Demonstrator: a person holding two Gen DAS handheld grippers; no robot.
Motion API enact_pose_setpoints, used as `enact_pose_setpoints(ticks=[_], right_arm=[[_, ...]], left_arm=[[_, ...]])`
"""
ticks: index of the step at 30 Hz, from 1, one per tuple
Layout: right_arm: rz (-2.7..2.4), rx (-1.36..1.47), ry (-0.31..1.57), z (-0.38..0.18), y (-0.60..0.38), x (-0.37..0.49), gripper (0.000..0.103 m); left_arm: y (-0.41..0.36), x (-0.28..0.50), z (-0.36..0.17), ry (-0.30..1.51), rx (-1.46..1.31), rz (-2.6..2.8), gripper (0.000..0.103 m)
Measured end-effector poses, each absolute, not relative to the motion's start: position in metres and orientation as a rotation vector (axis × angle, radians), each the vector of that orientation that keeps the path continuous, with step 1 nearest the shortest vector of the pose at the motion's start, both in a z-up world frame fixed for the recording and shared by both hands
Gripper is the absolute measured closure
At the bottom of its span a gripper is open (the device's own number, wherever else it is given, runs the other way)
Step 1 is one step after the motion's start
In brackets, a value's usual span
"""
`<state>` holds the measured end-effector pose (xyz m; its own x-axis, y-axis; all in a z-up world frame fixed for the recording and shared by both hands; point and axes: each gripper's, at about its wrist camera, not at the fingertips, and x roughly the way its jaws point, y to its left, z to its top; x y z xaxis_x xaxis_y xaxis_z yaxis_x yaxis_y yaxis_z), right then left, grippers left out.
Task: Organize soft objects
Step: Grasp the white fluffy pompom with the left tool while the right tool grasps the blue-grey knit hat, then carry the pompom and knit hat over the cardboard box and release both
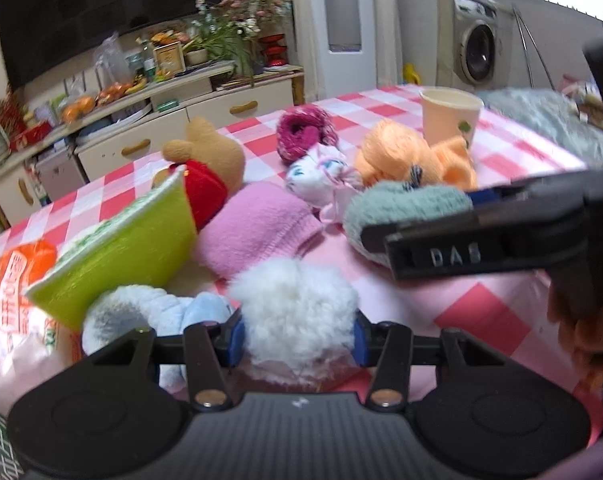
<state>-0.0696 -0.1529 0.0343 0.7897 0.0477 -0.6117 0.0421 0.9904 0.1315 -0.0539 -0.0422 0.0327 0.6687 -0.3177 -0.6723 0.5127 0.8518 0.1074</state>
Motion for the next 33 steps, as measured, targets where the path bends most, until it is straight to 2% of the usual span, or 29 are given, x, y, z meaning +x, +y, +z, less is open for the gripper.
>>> enact_pose_setpoints(ticks=[10,33], right_arm=[[0.039,0.235,0.656,0.037,-0.154,-0.076,0.01],[0.123,0.241,0.592,0.069,-0.102,-0.084,0.01]], left_arm=[[-0.015,-0.048,0.052,0.7,0.119,-0.465,0.055],[0.065,-0.053,0.1,0.609,-0.182,-0.437,0.055]])
